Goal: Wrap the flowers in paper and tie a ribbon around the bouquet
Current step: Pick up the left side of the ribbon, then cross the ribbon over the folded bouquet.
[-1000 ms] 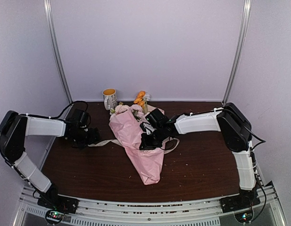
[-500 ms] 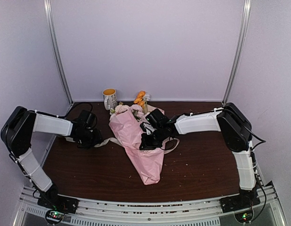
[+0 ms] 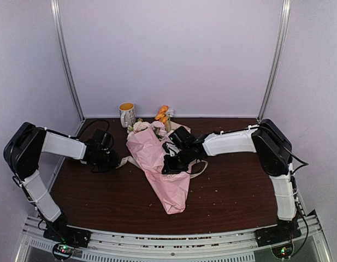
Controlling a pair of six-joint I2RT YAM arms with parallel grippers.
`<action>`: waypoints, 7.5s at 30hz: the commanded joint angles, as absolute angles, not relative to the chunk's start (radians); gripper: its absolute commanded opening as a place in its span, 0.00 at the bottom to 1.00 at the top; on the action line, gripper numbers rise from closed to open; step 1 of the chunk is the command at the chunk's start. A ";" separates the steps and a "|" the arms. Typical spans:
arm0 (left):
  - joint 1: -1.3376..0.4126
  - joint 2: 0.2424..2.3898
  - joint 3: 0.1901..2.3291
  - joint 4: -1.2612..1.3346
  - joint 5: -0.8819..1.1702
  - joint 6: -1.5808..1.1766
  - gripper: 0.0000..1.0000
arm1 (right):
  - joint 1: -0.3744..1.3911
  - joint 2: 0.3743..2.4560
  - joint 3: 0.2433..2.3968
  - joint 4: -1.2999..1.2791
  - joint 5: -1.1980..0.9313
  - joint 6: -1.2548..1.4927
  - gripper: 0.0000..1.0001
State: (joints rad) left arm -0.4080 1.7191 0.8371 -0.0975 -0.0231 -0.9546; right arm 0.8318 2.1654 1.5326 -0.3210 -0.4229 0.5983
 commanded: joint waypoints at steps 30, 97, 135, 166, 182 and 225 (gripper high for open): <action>-0.427 1.713 0.957 -0.287 0.072 -0.393 0.00 | 0.834 2.162 1.525 -0.393 -0.411 0.593 0.00; -0.657 1.894 1.145 -0.064 0.337 -0.392 0.00 | 0.742 1.906 1.650 -0.501 -0.310 0.497 0.30; -0.633 1.832 1.092 -0.039 0.337 -0.379 0.00 | 0.842 2.134 1.633 -0.489 -0.325 0.320 0.06; -0.696 1.788 1.012 0.176 0.524 -0.261 0.00 | 0.791 2.165 1.673 -0.128 -0.567 0.754 0.06; -0.696 1.855 1.006 0.191 0.489 -0.279 0.00 | 0.781 2.049 1.511 -0.104 -0.489 0.825 0.25; -0.681 1.811 0.980 0.204 0.484 -0.274 0.19 | 0.776 2.022 1.379 0.009 -0.571 0.859 0.00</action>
